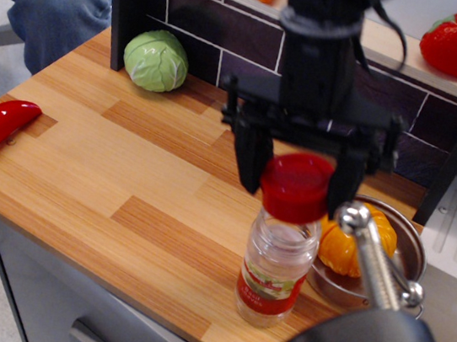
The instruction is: Put cap on container
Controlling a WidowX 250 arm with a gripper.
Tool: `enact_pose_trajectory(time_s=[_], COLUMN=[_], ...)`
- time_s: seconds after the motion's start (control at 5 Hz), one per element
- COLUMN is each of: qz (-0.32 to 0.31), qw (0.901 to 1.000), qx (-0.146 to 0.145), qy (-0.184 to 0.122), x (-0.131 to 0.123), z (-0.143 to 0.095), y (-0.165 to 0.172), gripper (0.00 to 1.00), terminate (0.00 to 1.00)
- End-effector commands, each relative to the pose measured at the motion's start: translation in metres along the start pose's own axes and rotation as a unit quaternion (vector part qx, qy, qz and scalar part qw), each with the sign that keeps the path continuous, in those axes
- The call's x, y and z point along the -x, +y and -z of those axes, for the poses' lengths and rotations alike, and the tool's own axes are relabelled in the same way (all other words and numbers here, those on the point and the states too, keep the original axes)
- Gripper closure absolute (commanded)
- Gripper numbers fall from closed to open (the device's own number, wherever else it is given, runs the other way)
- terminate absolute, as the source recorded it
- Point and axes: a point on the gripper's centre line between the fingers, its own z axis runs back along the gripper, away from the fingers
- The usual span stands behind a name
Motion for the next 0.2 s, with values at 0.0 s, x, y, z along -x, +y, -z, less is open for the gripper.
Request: enact_pose_trajectory(time_s=[0.0], qz=[0.005], qw=[0.9999], qx=[-0.010], qy=[-0.012], x=[-0.0045], z=[0.0017], y=[0.0017], gripper=[1.00], terminate=[1.00])
